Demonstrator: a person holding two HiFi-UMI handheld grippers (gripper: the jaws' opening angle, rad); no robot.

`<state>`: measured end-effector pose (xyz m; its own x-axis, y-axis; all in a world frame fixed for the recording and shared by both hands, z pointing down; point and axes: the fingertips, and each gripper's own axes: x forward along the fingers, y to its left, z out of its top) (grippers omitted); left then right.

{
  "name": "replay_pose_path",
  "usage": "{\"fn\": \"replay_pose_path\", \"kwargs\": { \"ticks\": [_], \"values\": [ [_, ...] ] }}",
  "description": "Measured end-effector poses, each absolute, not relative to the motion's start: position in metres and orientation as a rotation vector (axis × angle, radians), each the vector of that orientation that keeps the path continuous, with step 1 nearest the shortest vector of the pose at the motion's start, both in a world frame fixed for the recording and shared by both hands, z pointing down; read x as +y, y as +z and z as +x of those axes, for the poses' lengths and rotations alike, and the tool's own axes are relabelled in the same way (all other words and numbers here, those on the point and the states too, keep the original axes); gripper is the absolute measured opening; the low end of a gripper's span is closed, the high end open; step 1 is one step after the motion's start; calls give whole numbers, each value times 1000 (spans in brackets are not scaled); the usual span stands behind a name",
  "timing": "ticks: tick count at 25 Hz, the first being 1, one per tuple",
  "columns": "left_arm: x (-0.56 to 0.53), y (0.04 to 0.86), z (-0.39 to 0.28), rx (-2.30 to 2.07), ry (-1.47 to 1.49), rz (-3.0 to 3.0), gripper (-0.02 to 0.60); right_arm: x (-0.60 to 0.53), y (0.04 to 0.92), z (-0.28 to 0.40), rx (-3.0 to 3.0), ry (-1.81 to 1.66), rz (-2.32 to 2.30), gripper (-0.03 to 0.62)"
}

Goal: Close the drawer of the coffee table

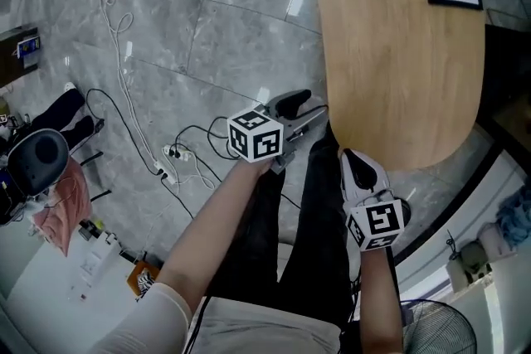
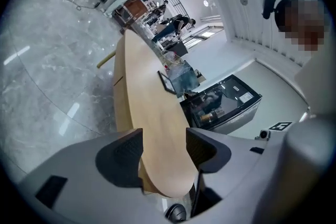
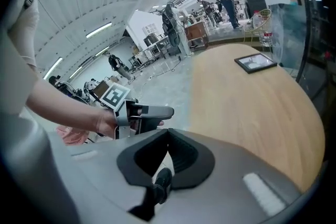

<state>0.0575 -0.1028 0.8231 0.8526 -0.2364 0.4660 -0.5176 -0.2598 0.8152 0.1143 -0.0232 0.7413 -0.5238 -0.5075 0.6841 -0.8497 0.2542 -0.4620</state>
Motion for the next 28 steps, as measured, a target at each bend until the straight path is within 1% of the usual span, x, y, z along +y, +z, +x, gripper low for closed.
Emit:
{"fn": "replay_pose_path", "kwargs": {
  "ticks": [4, 7, 12, 16, 24, 28],
  "values": [
    [-120, 746, 36, -597, 289, 1943, 213, -30, 687, 102, -2136, 1106, 1261, 11],
    [-124, 684, 25, -587, 302, 2007, 186, -38, 639, 95, -2124, 1047, 1293, 11],
    [-131, 582, 12, -574, 325, 2115, 160, -59, 549, 86, -2169, 921, 1325, 11],
    [-141, 511, 1, -593, 294, 2188, 101, -79, 487, 85, -2195, 871, 1399, 11],
    [-127, 405, -30, -649, 318, 2326, 25, -82, 379, 69, -2268, 783, 1481, 11],
    [-119, 358, -40, -662, 312, 2403, 12, -71, 335, 72, -2282, 732, 1532, 11]
  ]
}}
